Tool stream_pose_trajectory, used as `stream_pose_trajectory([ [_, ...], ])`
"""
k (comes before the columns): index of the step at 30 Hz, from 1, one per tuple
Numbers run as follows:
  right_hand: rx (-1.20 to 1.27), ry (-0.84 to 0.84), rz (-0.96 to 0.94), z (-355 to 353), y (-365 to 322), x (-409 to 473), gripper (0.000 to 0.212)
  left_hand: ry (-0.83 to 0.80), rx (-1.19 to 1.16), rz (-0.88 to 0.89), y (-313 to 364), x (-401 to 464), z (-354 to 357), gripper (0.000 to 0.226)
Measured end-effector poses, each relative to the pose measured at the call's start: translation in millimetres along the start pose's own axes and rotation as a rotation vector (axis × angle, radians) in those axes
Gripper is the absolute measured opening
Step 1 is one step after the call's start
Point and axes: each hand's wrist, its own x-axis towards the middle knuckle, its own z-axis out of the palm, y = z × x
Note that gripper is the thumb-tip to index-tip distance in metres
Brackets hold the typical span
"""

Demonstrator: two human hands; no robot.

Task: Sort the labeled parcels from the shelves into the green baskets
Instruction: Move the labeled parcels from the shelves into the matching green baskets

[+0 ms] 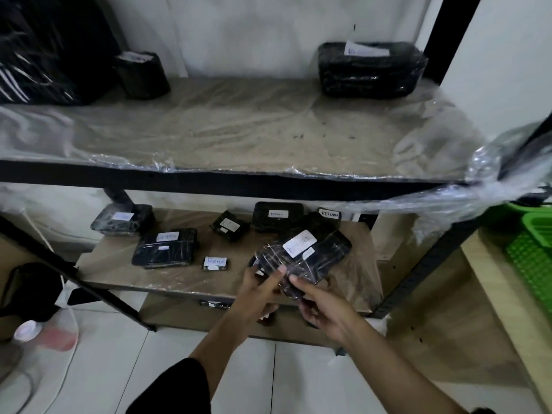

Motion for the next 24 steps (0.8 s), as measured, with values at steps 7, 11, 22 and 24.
stream_pose_trajectory([
  [7, -0.041, -0.078, -0.196, -9, -35, -79, 0.066, 0.011, -0.347, 0.134, 36, -52, -19, 0.058],
  [11, -0.109, -0.083, -0.247, -20, -49, -125, 0.068, -0.036, -0.271, 0.199, 48, -93, -43, 0.044],
  [22, -0.264, -0.073, -0.312, -28, -28, -222, 0.059, -0.118, -0.125, 0.255, 55, -167, -40, 0.032],
  [24, -0.248, -0.047, -0.338, -38, -33, -237, 0.074, -0.129, -0.085, 0.275, 61, -169, -25, 0.022],
])
